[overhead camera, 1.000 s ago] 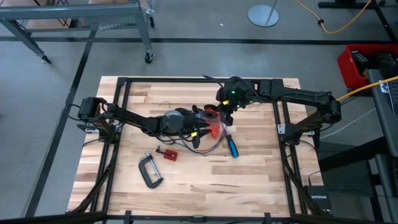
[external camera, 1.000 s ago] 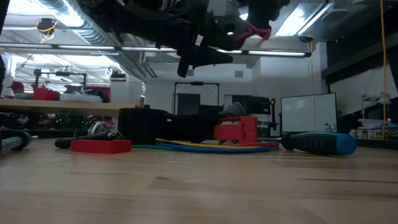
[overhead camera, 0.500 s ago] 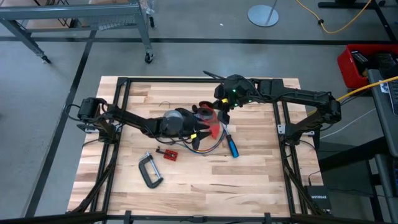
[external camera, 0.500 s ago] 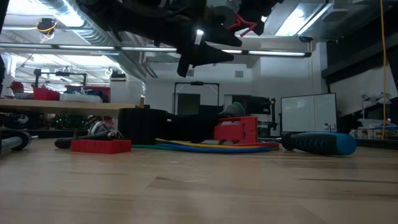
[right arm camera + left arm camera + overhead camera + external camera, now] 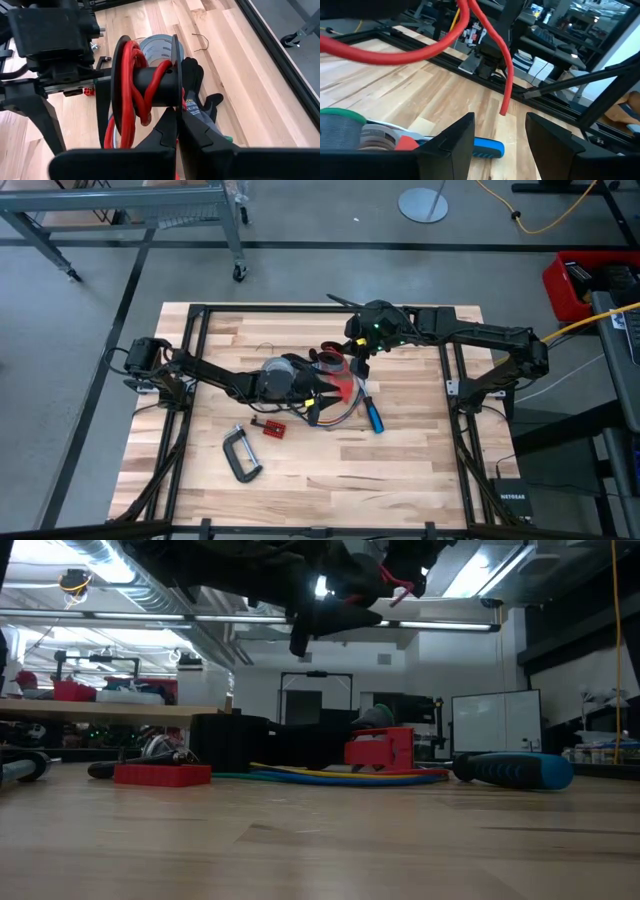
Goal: Coil cords
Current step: Coil the red wire cable onto the black spool
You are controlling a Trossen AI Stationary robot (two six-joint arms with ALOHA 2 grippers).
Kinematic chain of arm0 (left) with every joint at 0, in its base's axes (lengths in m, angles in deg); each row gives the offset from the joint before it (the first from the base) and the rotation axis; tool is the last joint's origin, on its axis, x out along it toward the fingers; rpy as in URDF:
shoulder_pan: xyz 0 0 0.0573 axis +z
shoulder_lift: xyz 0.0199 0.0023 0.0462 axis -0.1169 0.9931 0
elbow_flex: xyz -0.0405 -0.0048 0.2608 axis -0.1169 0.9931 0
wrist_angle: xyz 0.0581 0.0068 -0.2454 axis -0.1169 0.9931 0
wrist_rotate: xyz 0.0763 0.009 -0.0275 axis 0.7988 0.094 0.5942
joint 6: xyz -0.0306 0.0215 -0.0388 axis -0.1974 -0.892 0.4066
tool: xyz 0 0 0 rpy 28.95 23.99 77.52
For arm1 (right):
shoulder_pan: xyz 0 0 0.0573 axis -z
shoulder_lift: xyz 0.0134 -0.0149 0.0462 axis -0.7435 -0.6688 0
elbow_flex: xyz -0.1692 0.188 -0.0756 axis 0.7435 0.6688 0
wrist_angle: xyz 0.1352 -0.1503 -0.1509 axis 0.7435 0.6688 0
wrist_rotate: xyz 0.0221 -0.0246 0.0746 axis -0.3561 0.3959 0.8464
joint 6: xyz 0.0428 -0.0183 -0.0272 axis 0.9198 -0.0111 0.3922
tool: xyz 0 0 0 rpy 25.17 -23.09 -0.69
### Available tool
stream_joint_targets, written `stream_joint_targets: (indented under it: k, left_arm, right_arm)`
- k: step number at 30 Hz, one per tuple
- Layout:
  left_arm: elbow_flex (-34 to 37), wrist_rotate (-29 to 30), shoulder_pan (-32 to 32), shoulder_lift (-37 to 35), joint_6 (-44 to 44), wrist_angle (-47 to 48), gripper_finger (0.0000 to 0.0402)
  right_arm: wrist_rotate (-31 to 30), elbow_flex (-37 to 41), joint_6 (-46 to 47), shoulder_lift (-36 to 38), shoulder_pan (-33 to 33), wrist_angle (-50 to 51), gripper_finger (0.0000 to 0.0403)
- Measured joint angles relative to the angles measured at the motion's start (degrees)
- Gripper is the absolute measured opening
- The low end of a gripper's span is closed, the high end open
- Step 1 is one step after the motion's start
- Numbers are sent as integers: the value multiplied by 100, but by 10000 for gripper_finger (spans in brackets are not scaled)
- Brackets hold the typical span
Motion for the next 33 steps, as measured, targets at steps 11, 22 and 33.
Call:
stream_joint_targets:
  k: [11,22,33]
  left_arm:
    - [0,-9,13,0,-324,-596,169]
    - [0,-9,44,0,-354,-586,169]
    - [0,-9,31,0,-350,-586,169]
  right_arm:
    - [98,-1,33,0,-7,-72,5]
    - [476,-2,68,-2,-7,-598,5]
    - [508,-2,66,-2,0,-348,5]
